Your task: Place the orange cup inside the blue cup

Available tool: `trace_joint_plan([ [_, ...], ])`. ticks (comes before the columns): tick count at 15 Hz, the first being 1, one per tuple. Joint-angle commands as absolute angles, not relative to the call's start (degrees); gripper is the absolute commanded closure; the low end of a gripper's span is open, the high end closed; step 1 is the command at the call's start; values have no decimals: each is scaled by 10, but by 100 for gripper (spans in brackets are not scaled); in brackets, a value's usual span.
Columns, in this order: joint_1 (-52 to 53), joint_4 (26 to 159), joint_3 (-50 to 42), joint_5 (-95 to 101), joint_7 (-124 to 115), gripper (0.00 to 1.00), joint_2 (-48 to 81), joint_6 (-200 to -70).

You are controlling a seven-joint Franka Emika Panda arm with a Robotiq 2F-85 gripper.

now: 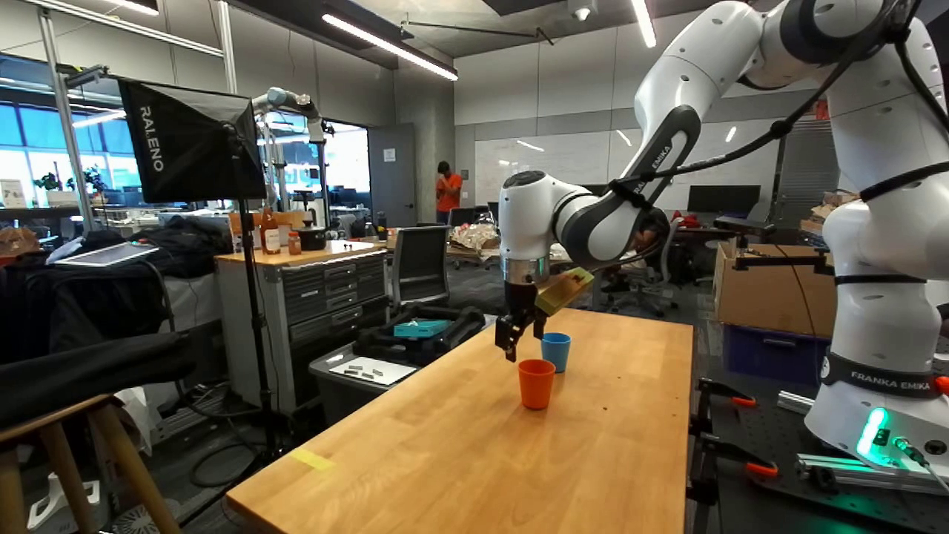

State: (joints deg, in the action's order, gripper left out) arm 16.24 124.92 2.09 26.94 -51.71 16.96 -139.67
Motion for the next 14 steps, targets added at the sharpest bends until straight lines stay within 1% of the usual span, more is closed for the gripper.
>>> trace_joint_plan([
  [1,163,1231,7,273,-538,0,190,-1389],
  [12,160,1242,9,213,-529,0,232,-1421],
  [13,160,1242,7,211,-529,25,235,-1432],
  [14,161,1242,7,208,-529,25,238,-1438],
])
